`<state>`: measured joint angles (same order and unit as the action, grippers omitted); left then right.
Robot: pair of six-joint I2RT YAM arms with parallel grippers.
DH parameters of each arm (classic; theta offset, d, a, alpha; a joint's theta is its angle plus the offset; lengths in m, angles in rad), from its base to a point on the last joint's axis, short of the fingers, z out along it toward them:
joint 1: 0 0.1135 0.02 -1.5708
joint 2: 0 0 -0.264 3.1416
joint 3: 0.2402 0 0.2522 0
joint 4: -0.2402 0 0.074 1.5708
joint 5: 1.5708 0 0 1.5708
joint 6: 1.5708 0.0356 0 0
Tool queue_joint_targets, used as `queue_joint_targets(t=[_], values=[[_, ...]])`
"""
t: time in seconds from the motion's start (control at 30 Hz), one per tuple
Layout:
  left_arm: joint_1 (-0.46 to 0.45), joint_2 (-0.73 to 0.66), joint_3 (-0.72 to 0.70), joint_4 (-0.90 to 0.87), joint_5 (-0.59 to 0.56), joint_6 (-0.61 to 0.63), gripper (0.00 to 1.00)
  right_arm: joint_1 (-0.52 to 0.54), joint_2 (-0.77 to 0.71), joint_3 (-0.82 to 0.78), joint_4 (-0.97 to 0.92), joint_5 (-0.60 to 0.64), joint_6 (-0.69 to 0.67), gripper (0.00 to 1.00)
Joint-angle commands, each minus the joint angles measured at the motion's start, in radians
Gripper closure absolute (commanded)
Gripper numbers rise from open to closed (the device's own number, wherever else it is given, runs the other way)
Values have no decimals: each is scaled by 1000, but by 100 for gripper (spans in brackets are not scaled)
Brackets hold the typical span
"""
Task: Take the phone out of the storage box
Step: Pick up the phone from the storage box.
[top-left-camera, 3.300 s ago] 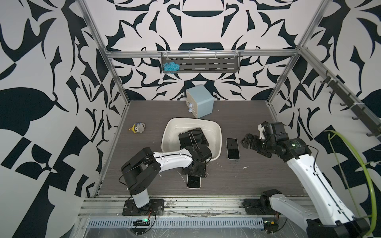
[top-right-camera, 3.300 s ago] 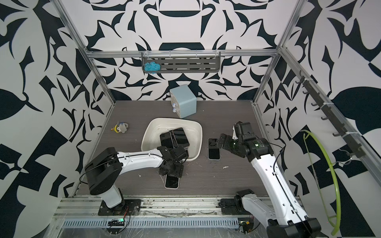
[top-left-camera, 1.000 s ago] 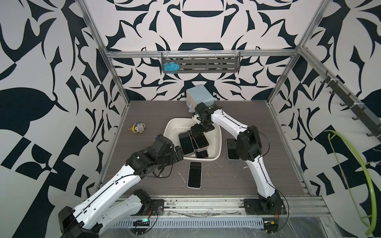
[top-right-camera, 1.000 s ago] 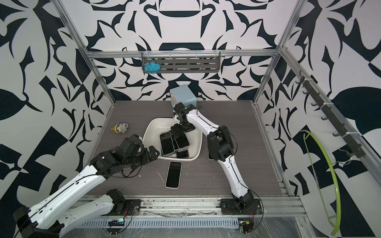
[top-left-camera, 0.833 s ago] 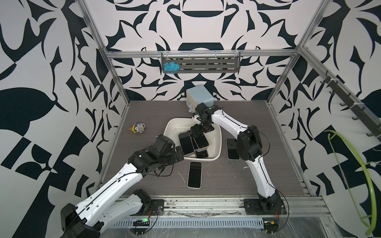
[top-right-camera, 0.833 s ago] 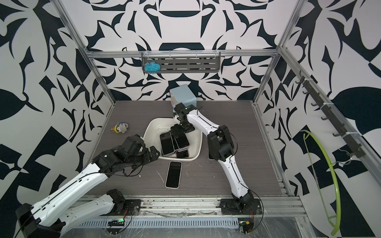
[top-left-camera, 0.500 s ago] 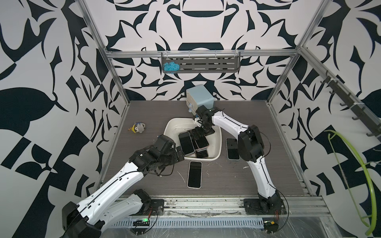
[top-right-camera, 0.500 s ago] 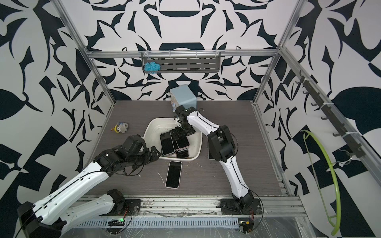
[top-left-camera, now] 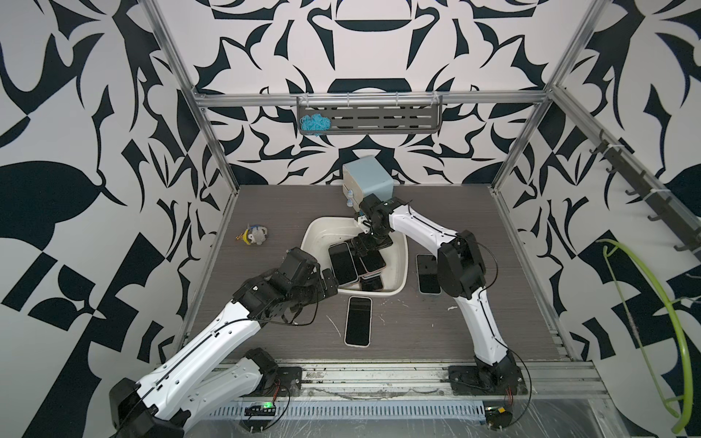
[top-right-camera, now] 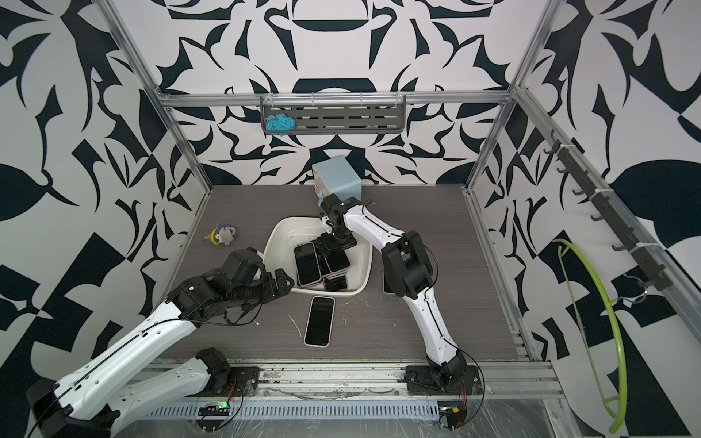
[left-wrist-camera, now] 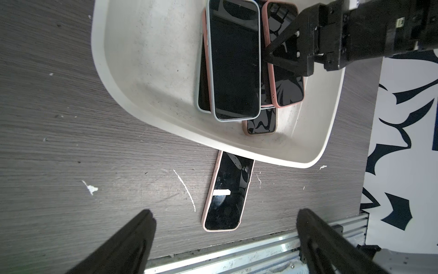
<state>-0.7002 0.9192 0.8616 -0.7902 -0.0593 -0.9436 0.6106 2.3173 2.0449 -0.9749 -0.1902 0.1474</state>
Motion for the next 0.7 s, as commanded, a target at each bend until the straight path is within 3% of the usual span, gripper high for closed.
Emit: queue_joint_targets(t=[0.0, 0.37, 0.67], values=[[7, -5, 1, -17, -4, 2, 0, -2, -66, 33, -16, 105, 12, 18], [8, 59, 26, 26, 9, 30, 0, -32, -164, 62, -16, 115, 60, 19], [8, 86, 17, 57, 24, 40, 0, -81, -202, -70, 69, 5, 112, 22]])
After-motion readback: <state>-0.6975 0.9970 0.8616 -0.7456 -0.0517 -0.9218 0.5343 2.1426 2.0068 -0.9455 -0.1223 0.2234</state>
